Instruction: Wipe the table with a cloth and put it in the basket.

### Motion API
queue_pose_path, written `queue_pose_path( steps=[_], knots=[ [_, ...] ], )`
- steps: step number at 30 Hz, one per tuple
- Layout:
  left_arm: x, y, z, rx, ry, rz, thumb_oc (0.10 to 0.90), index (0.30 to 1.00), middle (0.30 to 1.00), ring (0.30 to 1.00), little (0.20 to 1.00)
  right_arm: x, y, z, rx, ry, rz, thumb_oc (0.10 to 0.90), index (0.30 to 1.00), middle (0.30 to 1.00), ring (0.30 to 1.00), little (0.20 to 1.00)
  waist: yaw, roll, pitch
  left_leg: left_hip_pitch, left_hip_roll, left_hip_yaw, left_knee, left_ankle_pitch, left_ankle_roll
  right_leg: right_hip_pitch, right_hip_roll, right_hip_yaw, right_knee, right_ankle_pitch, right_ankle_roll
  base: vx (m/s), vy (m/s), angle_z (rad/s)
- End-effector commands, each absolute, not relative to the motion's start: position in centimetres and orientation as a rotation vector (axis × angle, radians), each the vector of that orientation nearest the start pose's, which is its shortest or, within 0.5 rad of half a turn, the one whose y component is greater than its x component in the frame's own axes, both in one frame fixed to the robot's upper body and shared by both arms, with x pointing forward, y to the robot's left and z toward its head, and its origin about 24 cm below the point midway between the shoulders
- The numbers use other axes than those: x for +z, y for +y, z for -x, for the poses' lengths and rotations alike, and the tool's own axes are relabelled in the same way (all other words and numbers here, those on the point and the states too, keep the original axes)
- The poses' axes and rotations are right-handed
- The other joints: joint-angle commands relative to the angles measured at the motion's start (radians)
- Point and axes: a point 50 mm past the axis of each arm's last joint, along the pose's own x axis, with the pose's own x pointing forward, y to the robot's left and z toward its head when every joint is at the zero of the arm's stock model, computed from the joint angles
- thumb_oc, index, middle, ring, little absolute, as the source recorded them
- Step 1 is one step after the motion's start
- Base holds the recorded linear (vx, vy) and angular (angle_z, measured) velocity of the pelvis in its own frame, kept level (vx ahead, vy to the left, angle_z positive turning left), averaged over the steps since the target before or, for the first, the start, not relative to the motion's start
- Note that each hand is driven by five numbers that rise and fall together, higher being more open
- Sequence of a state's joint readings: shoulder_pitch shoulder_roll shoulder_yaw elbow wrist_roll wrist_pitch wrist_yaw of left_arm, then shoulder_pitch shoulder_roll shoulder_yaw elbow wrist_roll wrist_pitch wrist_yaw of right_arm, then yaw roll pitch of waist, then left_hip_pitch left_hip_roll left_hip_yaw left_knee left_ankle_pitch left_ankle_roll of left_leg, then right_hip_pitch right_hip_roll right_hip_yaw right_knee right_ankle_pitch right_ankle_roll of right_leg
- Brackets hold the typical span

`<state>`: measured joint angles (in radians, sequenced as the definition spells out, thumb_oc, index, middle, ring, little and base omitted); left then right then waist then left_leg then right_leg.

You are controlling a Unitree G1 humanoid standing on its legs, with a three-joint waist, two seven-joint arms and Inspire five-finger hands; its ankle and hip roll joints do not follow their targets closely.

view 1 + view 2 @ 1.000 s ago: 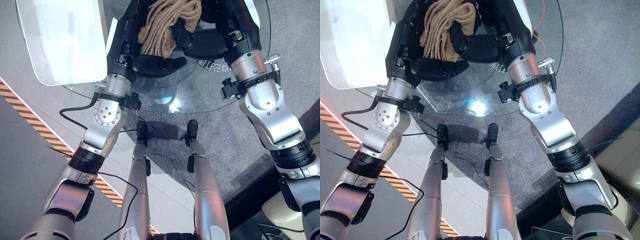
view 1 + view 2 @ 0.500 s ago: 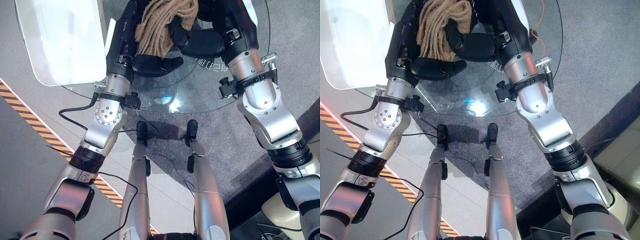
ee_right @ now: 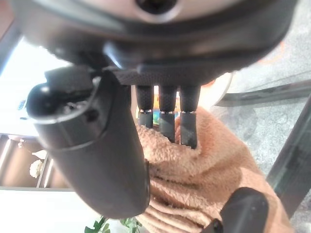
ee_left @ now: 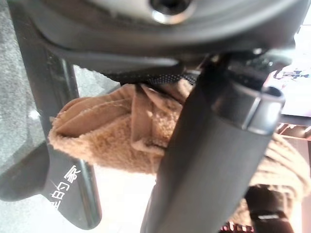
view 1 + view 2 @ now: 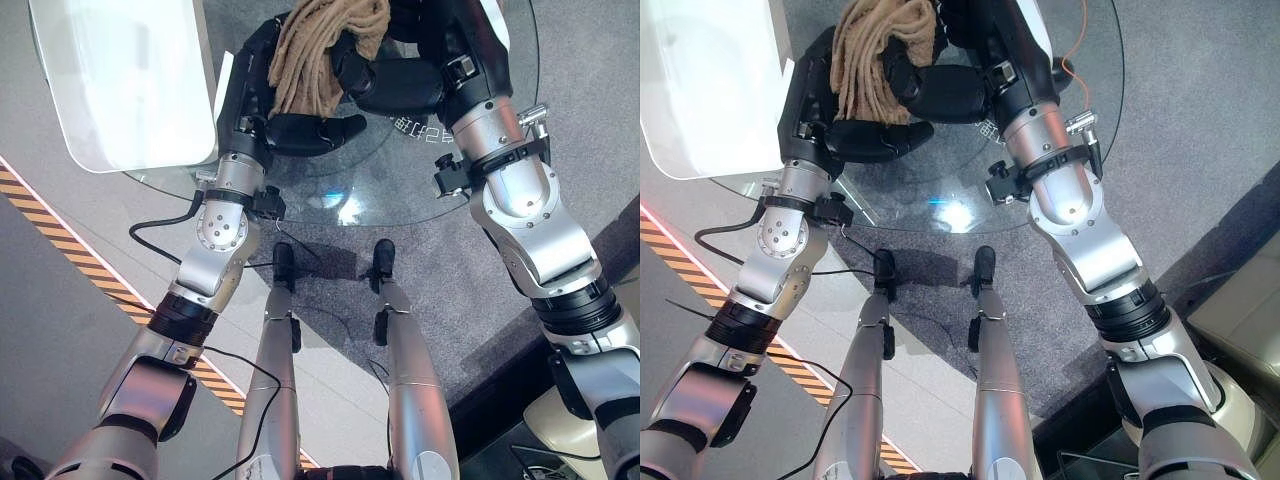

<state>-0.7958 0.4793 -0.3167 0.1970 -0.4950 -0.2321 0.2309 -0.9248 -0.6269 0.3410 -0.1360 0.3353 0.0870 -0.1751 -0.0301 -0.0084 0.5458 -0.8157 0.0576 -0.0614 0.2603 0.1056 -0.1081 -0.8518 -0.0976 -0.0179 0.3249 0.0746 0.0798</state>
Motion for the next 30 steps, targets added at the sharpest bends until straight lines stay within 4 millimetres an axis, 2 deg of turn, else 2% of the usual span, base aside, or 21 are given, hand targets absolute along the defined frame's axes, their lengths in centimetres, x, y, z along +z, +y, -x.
queue_pose_path(
  steps=[1, 18, 30],
  knots=[
    [30.1, 11.7, -32.1, -0.27, -0.968, 0.042, 0.1, 0.3, 0.3, 0.3, 0.2, 39.2, -7.7, -20.9, 0.528, -1.433, 0.172, 0.1, 0.3, 0.3, 0.3, 0.2, 0.014, -0.025, -0.026, 0.038, -0.046, 0.073, -0.037, -0.002, 0.07, 0.068, 0.07, -0.045, -0.007, -0.055, -0.016, 0.0, 0.0, 0.0],
    [30.3, 11.4, -32.0, -0.316, -0.969, 0.078, 0.1, 0.3, 0.3, 0.3, 0.2, 39.0, -7.5, -20.9, 0.544, -1.436, 0.171, 0.1, 0.3, 0.3, 0.3, 0.2, 0.009, -0.022, -0.026, 0.033, -0.046, 0.072, -0.034, -0.002, 0.07, 0.064, 0.072, -0.041, -0.006, -0.055, -0.017, 0.0, 0.0, 0.0],
    [28.6, 10.2, -32.4, -0.525, -0.813, 0.485, 0.1, 0.3, 0.3, 0.3, 0.2, 39.0, -6.9, -20.6, 0.55, -1.444, 0.17, 0.1, 0.3, 0.3, 0.3, 0.2, 0.004, -0.023, -0.026, 0.047, -0.049, 0.076, -0.035, -0.014, 0.072, 0.072, 0.07, -0.039, -0.005, -0.062, -0.015, 0.0, 0.0, 0.0]
  ],
)
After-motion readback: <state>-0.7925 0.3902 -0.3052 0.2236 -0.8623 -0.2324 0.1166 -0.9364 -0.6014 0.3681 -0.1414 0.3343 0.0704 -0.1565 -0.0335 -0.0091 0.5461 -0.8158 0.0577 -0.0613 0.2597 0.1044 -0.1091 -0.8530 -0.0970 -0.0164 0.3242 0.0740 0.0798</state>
